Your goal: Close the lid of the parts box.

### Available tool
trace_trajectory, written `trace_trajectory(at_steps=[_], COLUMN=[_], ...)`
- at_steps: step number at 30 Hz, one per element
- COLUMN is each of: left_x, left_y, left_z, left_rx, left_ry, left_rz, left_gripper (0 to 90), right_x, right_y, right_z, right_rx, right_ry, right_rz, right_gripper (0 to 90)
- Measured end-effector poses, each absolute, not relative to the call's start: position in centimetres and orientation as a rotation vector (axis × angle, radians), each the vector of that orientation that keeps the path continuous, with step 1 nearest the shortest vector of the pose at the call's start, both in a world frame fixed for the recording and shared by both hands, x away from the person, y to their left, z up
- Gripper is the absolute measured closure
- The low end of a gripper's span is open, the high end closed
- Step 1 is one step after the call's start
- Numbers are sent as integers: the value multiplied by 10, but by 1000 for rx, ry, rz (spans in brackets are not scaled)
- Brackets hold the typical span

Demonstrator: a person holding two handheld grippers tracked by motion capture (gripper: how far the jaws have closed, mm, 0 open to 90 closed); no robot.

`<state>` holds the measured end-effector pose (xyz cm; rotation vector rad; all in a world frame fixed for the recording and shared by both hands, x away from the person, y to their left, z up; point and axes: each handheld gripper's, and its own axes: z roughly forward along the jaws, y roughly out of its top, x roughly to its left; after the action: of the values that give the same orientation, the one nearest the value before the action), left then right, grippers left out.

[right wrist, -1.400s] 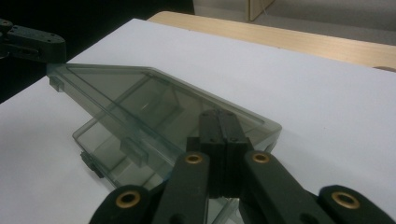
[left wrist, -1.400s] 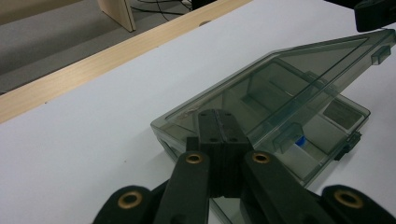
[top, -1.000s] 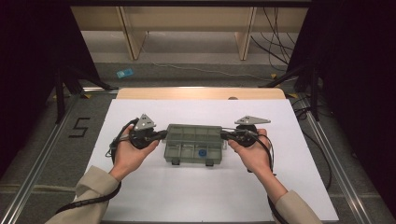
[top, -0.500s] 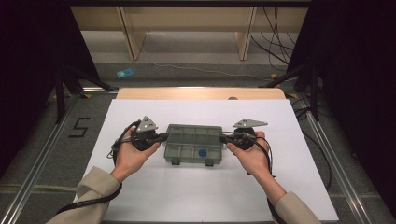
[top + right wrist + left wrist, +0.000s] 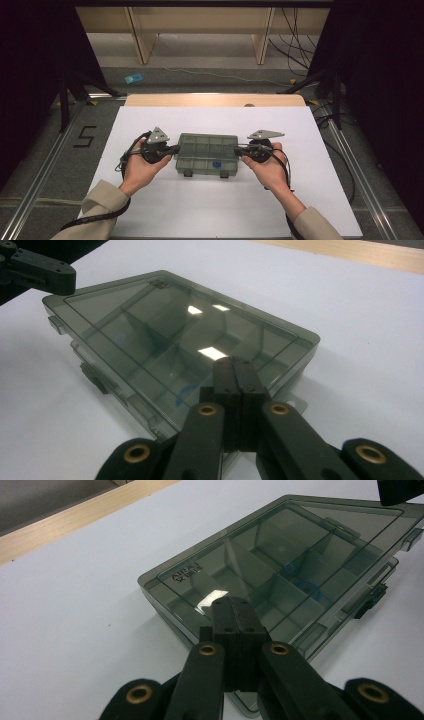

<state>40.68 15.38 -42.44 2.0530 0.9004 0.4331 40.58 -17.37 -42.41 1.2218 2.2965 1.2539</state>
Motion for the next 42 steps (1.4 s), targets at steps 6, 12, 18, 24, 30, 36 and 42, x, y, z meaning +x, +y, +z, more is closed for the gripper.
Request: trace_trajectory(at_steps=[6, 12, 18, 24, 30, 36, 42], left_x=[407, 407, 407, 407, 407, 408, 408], left_y=[153, 153, 152, 152, 152, 152, 151], left_z=[-426, -427, -428, -429, -431, -432, -433], left_rx=[2062, 2067, 2074, 2072, 2076, 2084, 2082], left_ry=[894, 891, 895, 895, 897, 898, 901], left_rz=[431, 430, 426, 418, 422, 419, 406], left_gripper=[898, 898, 898, 898, 898, 899, 898], right_x=[405, 405, 404, 402, 403, 402, 402], right_y=[-173, -173, -172, -170, -170, -169, -167], right_z=[-426, -426, -427, -427, -428, -428, -429], right_rx=[1204, 1202, 1183, 1196, 1177, 1162, 1161], right_ry=[2305, 2307, 2312, 2312, 2325, 2328, 2328], right_rz=[1251, 1239, 1225, 1213, 1197, 1174, 1161], right_gripper=[900, 900, 900, 900, 900, 900, 900])
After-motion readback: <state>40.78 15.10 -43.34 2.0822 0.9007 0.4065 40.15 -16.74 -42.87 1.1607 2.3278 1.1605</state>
